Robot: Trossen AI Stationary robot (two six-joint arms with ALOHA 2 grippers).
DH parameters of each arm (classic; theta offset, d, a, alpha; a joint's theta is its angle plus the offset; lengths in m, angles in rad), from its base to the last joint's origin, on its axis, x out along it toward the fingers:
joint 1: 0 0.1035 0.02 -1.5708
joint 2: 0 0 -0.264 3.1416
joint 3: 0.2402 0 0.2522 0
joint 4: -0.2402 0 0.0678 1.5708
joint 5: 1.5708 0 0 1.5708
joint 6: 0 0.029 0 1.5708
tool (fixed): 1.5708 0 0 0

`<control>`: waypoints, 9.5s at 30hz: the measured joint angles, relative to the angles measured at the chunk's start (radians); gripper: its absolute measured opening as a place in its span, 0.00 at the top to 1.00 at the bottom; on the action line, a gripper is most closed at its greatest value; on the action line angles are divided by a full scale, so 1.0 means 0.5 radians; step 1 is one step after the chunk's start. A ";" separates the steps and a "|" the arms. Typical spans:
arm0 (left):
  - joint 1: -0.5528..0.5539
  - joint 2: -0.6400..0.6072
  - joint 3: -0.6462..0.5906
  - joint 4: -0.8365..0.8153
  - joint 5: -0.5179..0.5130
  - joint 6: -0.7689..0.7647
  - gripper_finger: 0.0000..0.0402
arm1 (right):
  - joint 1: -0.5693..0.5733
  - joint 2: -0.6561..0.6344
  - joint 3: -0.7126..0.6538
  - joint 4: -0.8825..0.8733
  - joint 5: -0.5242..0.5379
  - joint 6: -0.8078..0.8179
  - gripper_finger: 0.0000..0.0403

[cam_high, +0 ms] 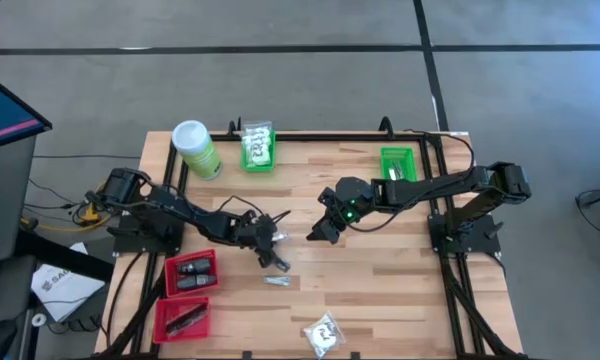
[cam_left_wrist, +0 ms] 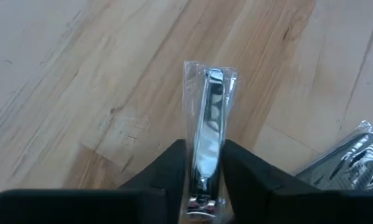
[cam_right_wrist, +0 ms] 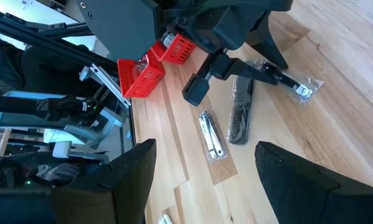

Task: Pick & Place Travel size toiletries
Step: Put the silver nail cutter into the top right green basket, then put the black comb into the bottom red basket

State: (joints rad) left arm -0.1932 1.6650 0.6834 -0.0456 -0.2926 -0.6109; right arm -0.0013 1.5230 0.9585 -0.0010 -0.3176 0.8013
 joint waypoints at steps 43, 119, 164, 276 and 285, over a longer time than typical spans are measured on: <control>0.192 -0.835 -0.002 0.085 -0.040 -0.344 0.89 | -0.071 0.000 -0.001 0.328 0.007 0.223 0.34; 0.378 -1.338 -0.002 0.903 -0.068 -0.519 0.89 | -0.236 0.278 0.565 1.063 0.631 0.268 0.75; 0.259 -1.350 -0.002 0.817 0.098 -0.466 0.62 | -1.279 -0.305 0.549 -1.666 0.689 -0.572 0.91; -0.028 -0.035 0.005 0.014 0.607 -0.433 1.00 | -0.007 -0.124 -0.037 -0.444 0.105 0.018 1.00; 0.006 0.004 -0.003 0.515 0.616 -0.675 1.00 | 0.002 -0.121 -0.038 -0.443 0.106 0.014 1.00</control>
State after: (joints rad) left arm -0.1902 1.6671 0.6817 0.2119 0.0154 -0.9483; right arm -0.0002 1.4628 0.9394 -0.2222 -0.2646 0.8085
